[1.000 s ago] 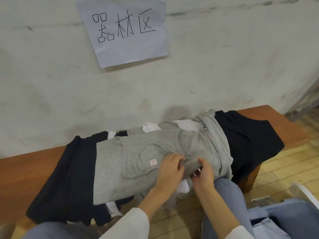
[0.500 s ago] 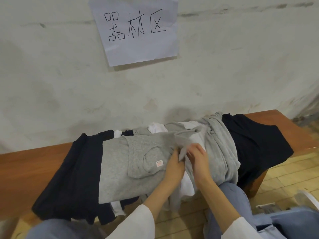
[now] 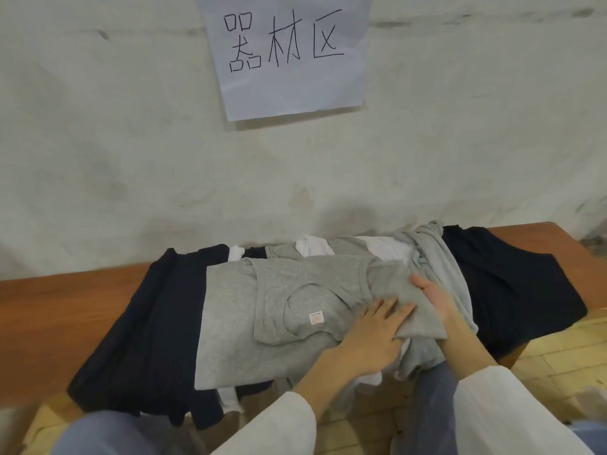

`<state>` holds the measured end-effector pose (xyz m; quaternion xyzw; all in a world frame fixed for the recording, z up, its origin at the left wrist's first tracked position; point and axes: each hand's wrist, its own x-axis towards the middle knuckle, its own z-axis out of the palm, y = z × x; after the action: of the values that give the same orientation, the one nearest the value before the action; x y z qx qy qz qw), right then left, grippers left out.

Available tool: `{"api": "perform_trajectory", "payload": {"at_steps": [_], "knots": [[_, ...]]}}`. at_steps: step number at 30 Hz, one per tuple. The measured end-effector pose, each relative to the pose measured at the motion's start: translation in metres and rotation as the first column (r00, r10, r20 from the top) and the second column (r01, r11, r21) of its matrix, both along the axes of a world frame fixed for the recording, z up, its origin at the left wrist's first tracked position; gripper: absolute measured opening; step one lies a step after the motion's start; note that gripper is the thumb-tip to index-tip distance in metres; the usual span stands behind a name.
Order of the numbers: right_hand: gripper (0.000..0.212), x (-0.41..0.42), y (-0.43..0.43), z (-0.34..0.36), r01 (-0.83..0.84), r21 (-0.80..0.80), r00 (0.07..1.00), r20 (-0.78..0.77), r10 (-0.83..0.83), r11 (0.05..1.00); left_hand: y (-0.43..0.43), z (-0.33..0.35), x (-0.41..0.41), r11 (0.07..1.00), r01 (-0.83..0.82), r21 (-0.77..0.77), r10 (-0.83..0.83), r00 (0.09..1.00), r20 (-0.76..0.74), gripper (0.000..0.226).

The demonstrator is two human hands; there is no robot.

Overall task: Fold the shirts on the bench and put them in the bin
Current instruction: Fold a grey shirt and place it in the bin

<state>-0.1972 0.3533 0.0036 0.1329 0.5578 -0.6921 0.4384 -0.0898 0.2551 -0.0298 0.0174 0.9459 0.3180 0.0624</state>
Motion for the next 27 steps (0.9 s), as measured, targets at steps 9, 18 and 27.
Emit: {"api": "perform_trajectory", "payload": {"at_steps": [9,18,27], "knots": [[0.038,0.012,-0.136,0.029,-0.084,-0.072,0.972,-0.224,0.066,0.994,-0.05,0.013,0.062,0.337,-0.427,0.839,0.639,0.758,0.129,0.042],[0.04,0.136,-0.251,-0.05,-0.325,0.659,0.316,-0.6,0.735,0.678,-0.142,-0.03,0.166,-0.347,-0.58,0.737,0.589,0.477,0.652,0.023],[0.034,0.059,-0.263,-0.037,-0.005,0.818,-0.059,-0.574,0.817,0.575,-0.167,-0.023,0.159,-0.026,-0.757,0.653,0.739,0.425,0.522,0.029]]}}
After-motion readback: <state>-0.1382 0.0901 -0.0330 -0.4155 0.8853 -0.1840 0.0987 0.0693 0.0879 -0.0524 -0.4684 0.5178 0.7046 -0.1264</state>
